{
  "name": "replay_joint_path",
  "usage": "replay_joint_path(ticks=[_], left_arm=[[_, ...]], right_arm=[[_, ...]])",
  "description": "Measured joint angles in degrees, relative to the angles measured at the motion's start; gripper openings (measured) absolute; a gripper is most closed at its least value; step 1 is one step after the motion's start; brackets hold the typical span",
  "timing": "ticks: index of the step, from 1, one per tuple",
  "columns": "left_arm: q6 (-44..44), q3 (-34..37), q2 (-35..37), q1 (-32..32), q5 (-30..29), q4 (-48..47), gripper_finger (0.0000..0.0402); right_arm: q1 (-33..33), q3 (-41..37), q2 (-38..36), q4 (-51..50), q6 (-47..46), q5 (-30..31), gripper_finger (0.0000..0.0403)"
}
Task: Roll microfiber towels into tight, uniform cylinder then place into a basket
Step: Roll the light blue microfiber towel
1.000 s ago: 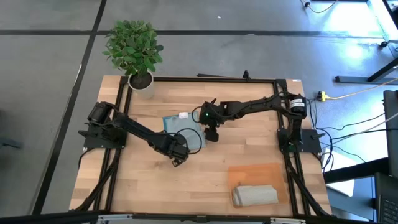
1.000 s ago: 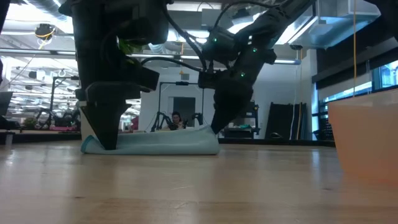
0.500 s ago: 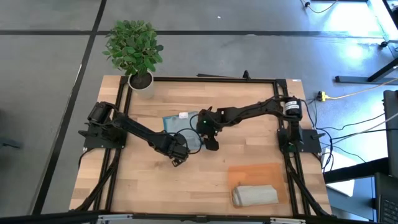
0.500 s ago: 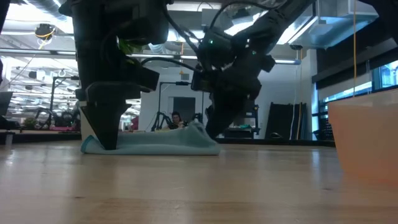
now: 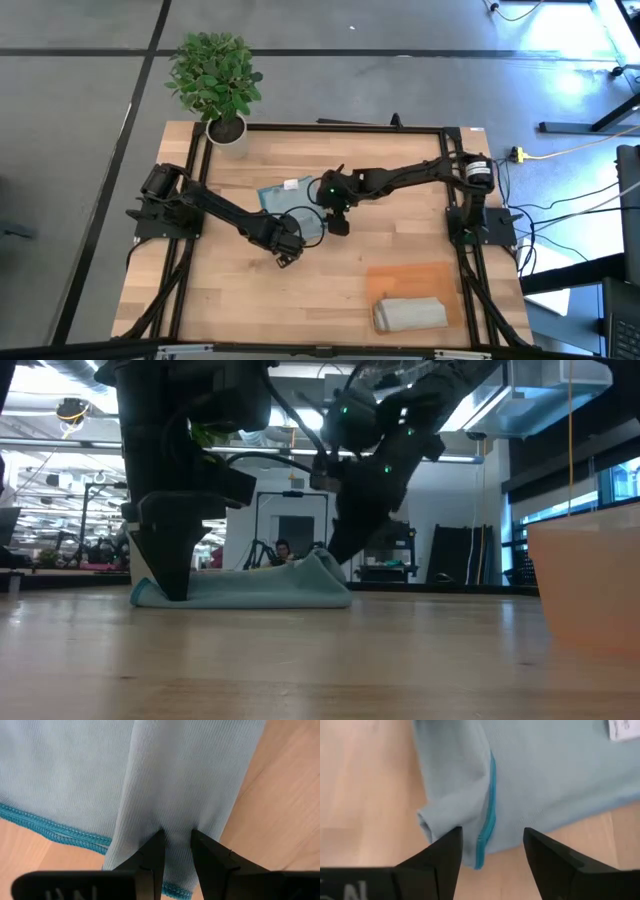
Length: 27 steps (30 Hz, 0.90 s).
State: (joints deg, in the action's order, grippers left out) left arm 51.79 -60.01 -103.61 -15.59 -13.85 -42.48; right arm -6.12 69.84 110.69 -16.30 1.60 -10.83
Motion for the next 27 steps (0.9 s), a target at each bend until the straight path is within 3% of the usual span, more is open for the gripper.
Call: replay_joint_path(ticks=[16, 18, 23, 27], left_arm=[[0.0, 0.0, 0.0, 0.0, 0.0, 0.0, 0.0089], [0.0, 0.0, 0.0, 0.0, 0.0, 0.0, 0.0089], [0.0, 0.0, -0.1, 0.0, 0.0, 0.0, 0.0089], [0.0, 0.0, -0.1, 0.0, 0.0, 0.0, 0.0089]], right_arm=[[7.6, 0.0, -2.6, -2.7, -1.4, 1.8, 0.0210], [7.9, 0.0, -2.7, -2.4, -1.4, 0.7, 0.0210], [9.1, 0.1, -2.7, -0.5, -1.3, -8.9, 0.0210], [10.0, 0.1, -2.7, 0.6, 0.7, -6.8, 0.0210]])
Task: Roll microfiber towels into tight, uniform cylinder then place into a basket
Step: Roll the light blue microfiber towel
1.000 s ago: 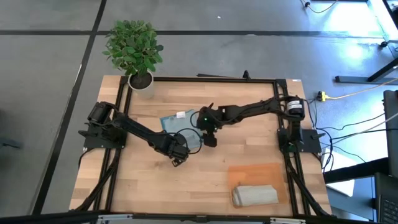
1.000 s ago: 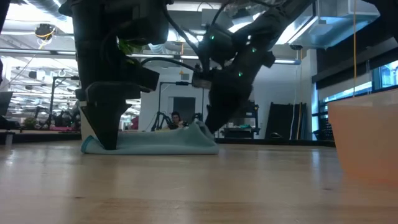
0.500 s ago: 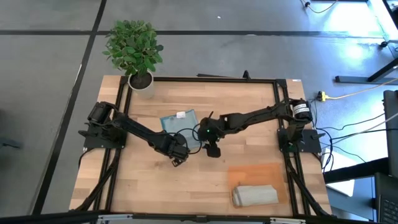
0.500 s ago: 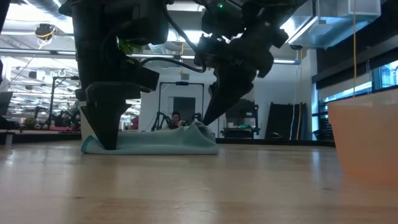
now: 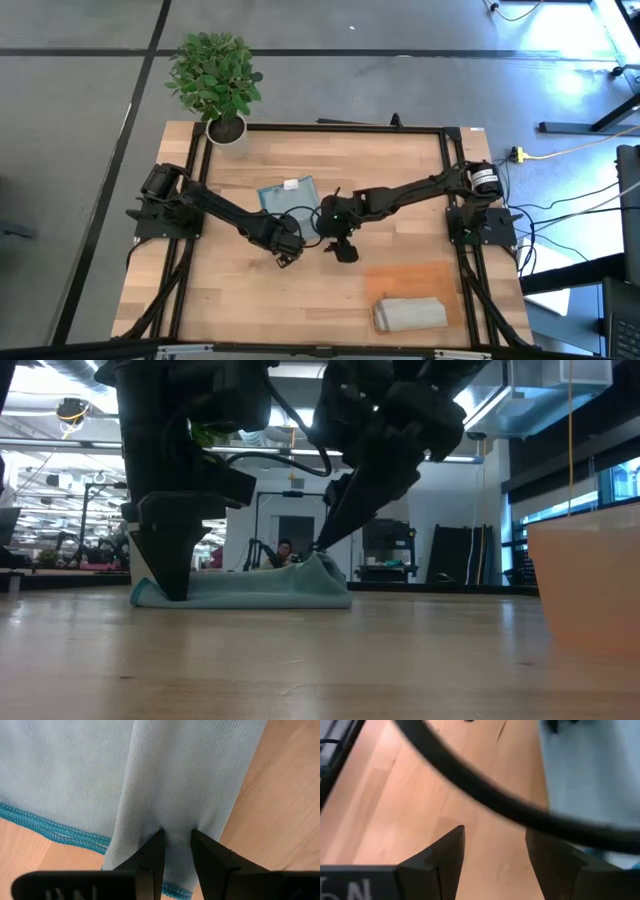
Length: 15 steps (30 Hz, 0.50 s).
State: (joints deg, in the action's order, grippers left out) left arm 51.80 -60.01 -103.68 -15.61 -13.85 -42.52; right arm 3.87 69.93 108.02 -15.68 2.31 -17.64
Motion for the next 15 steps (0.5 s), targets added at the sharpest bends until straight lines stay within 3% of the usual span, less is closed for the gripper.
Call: replay_joint_path(ticks=[9, 15], left_arm=[[0.1, 0.0, 0.0, 0.0, 0.2, 0.1, 0.0089], [0.1, 0.0, 0.0, 0.0, 0.5, 0.1, 0.0089]], right_arm=[[-1.0, 0.1, 3.1, 4.2, 1.0, 11.5, 0.0210], [-2.2, 0.1, 3.0, 4.4, 2.5, 13.0, 0.0210]])
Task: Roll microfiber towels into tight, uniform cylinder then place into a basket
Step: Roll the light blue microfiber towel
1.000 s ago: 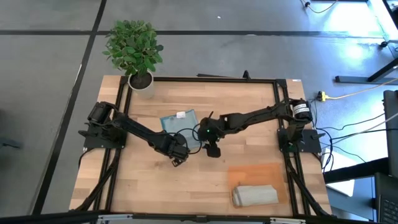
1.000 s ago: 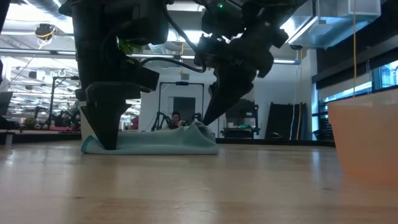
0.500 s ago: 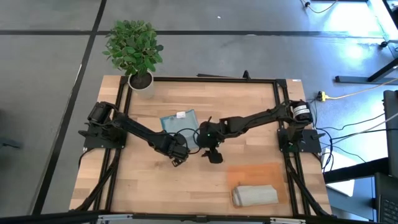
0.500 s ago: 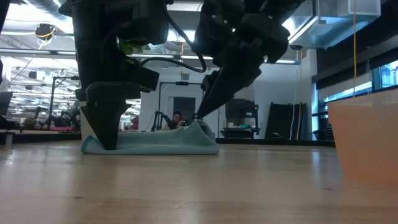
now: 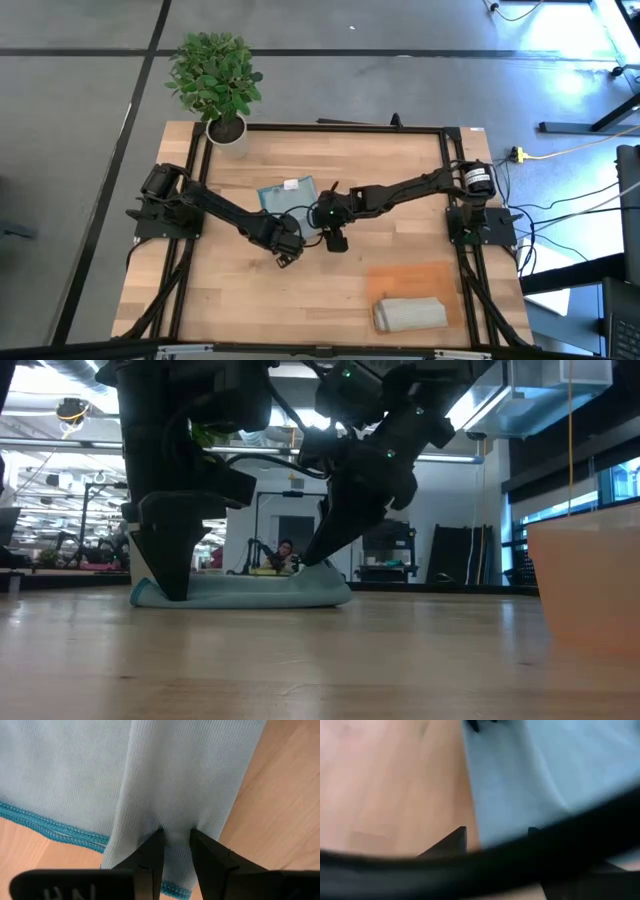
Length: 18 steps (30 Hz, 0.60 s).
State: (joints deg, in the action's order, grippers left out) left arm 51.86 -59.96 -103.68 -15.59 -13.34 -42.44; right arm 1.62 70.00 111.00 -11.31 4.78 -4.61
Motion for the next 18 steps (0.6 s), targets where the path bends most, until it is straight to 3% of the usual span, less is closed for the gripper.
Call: replay_joint_path(ticks=[4, 18], left_arm=[[0.0, 0.0, 0.0, 0.0, 0.2, 0.0, 0.0089], [0.0, 0.0, 0.0, 0.0, 0.4, 0.1, 0.0089]], right_arm=[[-0.8, 0.0, 0.0, -0.5, 0.1, 3.4, 0.0210], [-3.8, 0.0, 0.0, -2.6, -0.7, 3.2, 0.0210]])
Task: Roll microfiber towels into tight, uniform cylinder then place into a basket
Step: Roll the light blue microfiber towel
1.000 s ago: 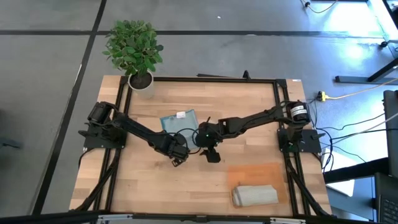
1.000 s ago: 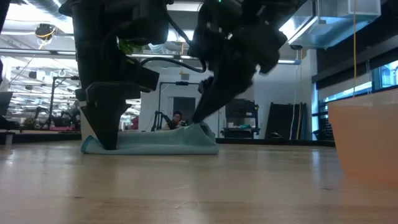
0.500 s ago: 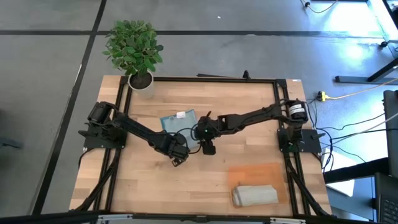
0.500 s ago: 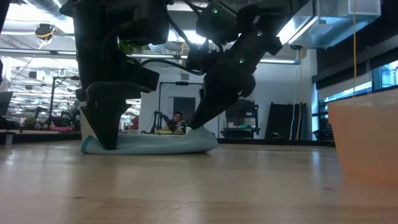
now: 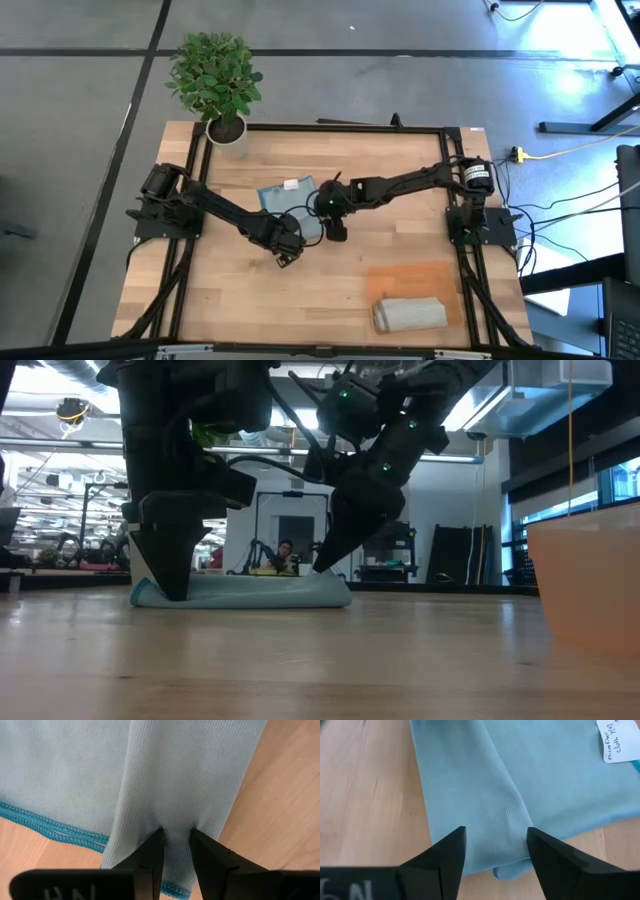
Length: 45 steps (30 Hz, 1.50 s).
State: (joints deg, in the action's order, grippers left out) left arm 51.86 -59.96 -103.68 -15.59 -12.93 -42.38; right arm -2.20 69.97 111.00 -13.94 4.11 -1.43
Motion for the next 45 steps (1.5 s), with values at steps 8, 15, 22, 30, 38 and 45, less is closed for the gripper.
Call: replay_joint_path(ticks=[8, 15, 22, 30, 38, 45], left_arm=[[0.0, 0.0, 0.0, 0.0, 0.0, 0.0, 0.0089], [0.0, 0.0, 0.0, 0.0, 0.2, 0.0, 0.0089], [-1.2, 0.3, 2.3, 0.0, 1.5, -1.0, 0.0089], [-4.2, 0.2, 10.1, 0.1, 0.9, -3.2, 0.0089], [-4.5, 0.1, 17.2, -0.9, -2.1, -5.2, 0.0088], [-9.4, 0.0, 18.4, -5.6, -3.8, -5.4, 0.0088]], right_arm=[[-0.9, 0.0, 1.7, 0.1, 0.9, -0.1, 0.0210], [-1.0, -0.1, 4.0, -0.1, 2.4, 1.0, 0.0210], [-1.0, -0.1, 3.3, -0.7, 2.3, 3.3, 0.0210], [-1.3, -0.1, 3.3, -0.5, 2.2, 3.4, 0.0210], [-1.3, 0.0, -1.4, -1.2, 3.8, 4.2, 0.0210], [3.6, 0.0, -4.0, -2.5, 10.0, 0.3, 0.0210]])
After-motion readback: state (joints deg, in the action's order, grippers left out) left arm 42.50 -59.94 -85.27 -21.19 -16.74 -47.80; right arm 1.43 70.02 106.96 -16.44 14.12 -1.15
